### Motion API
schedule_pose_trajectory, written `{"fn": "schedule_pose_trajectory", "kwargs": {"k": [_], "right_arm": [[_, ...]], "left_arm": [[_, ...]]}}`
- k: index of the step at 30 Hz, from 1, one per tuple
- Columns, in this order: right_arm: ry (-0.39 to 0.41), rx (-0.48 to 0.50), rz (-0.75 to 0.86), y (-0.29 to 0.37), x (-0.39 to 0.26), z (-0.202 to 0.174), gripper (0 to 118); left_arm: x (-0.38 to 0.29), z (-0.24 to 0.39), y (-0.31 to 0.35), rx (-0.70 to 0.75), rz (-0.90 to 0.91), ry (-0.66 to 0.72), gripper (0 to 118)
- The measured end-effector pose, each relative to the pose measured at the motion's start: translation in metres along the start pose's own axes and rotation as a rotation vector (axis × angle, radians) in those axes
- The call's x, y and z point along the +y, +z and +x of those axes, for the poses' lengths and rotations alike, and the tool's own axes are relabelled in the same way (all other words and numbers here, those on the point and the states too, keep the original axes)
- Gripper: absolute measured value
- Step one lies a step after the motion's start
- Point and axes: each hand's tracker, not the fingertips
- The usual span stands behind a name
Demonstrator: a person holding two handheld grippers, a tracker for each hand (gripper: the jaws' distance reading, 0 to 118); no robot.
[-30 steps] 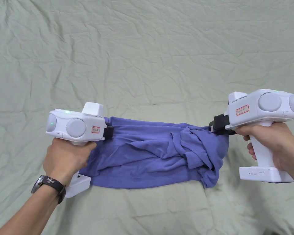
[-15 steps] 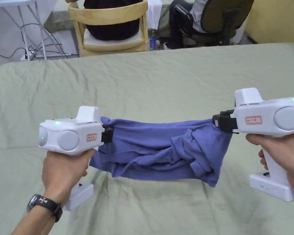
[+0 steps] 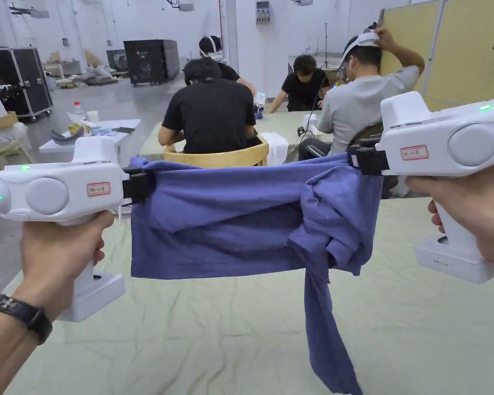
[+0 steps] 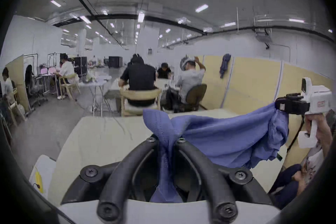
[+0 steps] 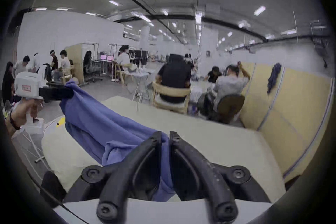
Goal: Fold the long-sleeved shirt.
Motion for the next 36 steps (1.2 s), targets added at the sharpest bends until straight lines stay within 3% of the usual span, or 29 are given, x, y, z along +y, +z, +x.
{"fn": "schedule_pose_trajectory", "kwargs": {"k": [13,24,36], "right_arm": [[-0.027,-0.040,0.221,0.040,0.121,0.004,10],[-0.051,-0.032,0.203,0.004,0.128,0.011,10],[-0.040,-0.058,0.150,-0.081,0.140,0.035,10]], "left_arm": [[0.131,0.005,0.043,0.064,0.182,-0.058,11],[0.134,-0.002,0.016,0.089,0.168,-0.077,11],[0.137,-0.016,-0.071,0.096,0.127,-0.068,11]]}}
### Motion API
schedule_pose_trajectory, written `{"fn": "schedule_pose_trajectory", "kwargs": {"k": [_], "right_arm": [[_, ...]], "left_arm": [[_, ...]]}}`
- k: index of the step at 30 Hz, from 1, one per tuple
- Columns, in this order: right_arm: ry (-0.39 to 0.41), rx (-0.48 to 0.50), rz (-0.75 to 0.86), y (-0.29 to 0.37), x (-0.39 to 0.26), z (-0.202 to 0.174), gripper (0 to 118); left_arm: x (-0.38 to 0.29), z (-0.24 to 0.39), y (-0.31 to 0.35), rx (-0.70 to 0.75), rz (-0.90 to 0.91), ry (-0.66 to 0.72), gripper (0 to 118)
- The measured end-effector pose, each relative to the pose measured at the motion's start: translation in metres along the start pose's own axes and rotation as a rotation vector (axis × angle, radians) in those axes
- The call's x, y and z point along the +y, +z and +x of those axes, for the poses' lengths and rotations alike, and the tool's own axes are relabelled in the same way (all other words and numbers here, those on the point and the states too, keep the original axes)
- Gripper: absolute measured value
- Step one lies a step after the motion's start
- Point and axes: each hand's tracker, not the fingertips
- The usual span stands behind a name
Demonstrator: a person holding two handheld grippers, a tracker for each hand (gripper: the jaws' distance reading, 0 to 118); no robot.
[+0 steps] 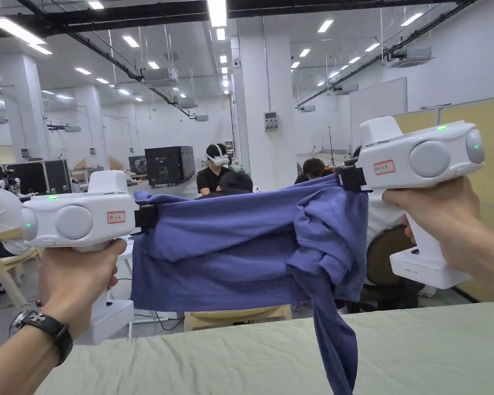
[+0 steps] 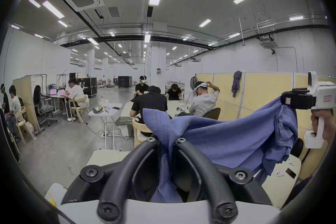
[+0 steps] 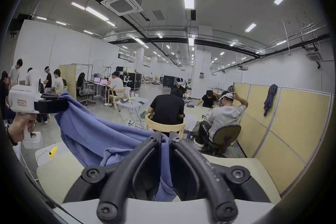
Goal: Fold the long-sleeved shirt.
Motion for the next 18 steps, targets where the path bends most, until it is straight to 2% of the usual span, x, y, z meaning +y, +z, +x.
{"fn": "schedule_pose_trajectory", "kwargs": {"k": [9,13,18], "right_arm": [[-0.010,-0.009,-0.044,-0.087,-0.029,0.024,10],[-0.022,0.004,-0.063,-0.122,-0.052,0.028,10],[0.000,0.020,-0.106,-0.159,-0.089,0.026,10]], "left_arm": [[-0.024,-0.006,-0.097,-0.004,-0.052,-0.014,11],[-0.051,-0.009,-0.138,-0.006,-0.087,-0.020,11],[-0.093,-0.016,-0.178,-0.013,-0.128,0.011,11]]}}
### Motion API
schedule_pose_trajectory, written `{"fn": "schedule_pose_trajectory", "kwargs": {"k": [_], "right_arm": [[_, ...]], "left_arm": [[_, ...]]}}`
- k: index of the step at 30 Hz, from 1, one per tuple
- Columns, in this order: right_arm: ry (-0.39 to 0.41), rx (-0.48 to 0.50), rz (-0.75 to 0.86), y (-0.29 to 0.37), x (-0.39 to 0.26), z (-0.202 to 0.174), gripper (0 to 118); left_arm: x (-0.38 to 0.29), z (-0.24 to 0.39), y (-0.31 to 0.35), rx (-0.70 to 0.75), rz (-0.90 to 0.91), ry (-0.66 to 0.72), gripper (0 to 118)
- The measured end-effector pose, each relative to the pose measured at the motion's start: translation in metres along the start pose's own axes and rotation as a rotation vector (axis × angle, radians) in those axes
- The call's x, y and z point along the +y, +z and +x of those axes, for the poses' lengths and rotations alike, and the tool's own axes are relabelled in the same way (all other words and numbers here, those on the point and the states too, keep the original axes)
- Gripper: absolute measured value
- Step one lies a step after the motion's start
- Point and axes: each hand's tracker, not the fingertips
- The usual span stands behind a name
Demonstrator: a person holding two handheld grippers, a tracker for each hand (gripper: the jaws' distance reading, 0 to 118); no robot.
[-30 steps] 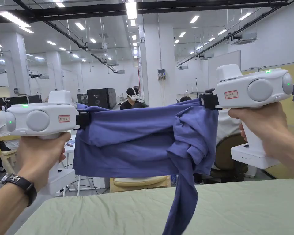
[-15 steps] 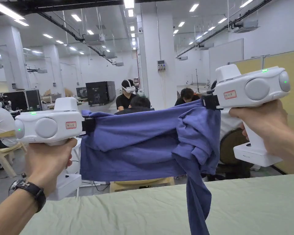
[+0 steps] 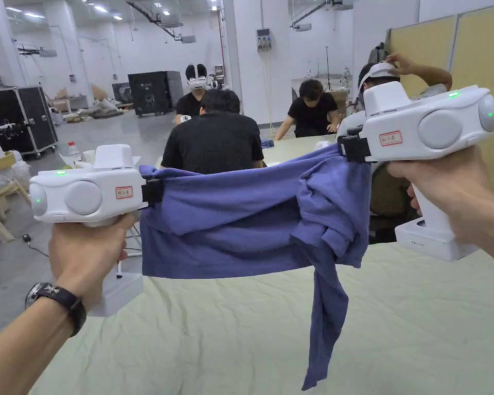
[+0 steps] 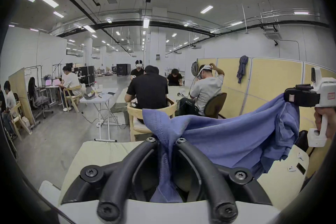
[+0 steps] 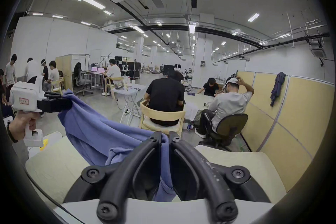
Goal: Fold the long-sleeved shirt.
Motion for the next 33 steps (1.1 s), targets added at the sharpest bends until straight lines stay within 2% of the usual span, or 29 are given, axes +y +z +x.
{"fn": "schedule_pose_trajectory", "kwargs": {"k": [6,10,16,19,24,33], "right_arm": [[-0.011,0.022,-0.101,-0.042,-0.067,-0.006,10],[-0.066,0.053,-0.203,-0.062,-0.133,-0.016,10],[-0.057,0.086,-0.356,-0.076,-0.229,-0.044,10],[-0.094,0.094,-0.397,-0.078,-0.265,-0.048,10],[-0.086,0.111,-0.420,-0.051,-0.299,-0.064,10],[-0.090,0.128,-0.419,0.057,-0.345,-0.102,10]], "left_arm": [[-0.073,-0.001,-0.039,-0.021,-0.090,0.040,11],[-0.142,0.001,-0.057,-0.039,-0.193,0.073,11],[-0.246,0.012,-0.066,-0.082,-0.344,0.119,11],[-0.286,0.015,-0.064,-0.082,-0.397,0.127,11],[-0.322,0.016,-0.038,-0.079,-0.426,0.141,11],[-0.377,0.025,0.075,-0.079,-0.446,0.240,11]]}}
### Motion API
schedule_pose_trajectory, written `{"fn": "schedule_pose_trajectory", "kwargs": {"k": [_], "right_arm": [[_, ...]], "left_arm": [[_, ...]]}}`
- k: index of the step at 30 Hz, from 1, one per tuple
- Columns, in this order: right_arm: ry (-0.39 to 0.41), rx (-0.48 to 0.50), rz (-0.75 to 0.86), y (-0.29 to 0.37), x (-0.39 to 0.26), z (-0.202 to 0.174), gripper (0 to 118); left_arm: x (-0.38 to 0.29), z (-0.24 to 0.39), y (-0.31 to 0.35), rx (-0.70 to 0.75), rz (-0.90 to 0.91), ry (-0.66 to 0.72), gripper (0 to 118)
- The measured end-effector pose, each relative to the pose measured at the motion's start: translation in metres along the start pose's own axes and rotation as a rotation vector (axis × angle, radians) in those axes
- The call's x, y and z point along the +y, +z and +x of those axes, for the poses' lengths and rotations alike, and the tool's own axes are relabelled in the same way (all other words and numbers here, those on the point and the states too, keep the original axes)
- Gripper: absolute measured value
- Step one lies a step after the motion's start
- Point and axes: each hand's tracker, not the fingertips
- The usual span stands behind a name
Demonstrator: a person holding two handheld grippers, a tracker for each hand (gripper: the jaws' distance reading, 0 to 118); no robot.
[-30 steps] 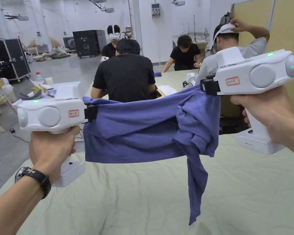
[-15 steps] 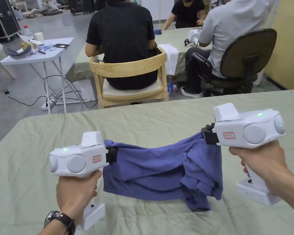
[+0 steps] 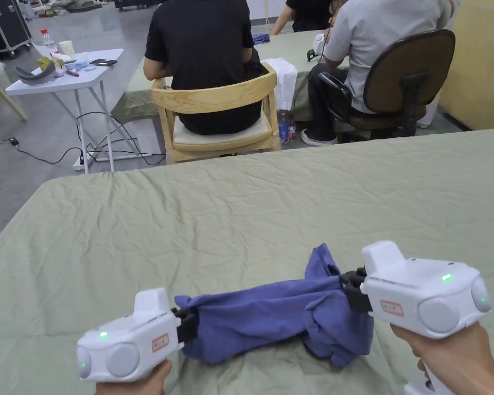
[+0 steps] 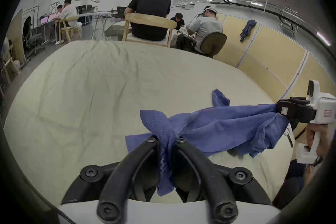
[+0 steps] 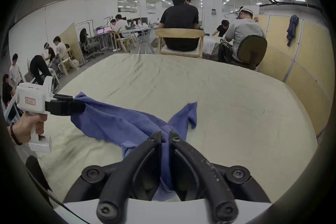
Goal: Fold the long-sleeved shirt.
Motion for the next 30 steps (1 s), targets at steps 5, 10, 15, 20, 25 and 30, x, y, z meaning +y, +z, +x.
{"fn": "schedule_pose_trajectory", "kwargs": {"k": [5,10,15,20,25,30], "right_arm": [[-0.030,0.002,-0.044,0.043,-0.061,-0.019,10],[-0.054,0.019,-0.078,0.081,-0.113,-0.040,10],[-0.070,0.033,-0.118,0.108,-0.154,-0.056,10],[-0.036,0.029,-0.162,0.108,-0.181,-0.068,10],[-0.049,0.041,-0.169,0.108,-0.189,-0.068,54],[-0.051,0.020,-0.140,0.123,-0.180,-0.065,76]], "left_arm": [[-0.066,0.000,0.052,0.019,-0.030,0.033,11],[-0.117,0.003,0.095,0.015,-0.094,0.072,11],[-0.150,0.009,0.123,0.052,-0.152,0.021,11],[-0.173,0.011,0.126,0.045,-0.221,0.018,11],[-0.180,0.019,0.129,0.054,-0.257,-0.024,62],[-0.173,0.026,0.150,0.120,-0.195,-0.052,78]]}}
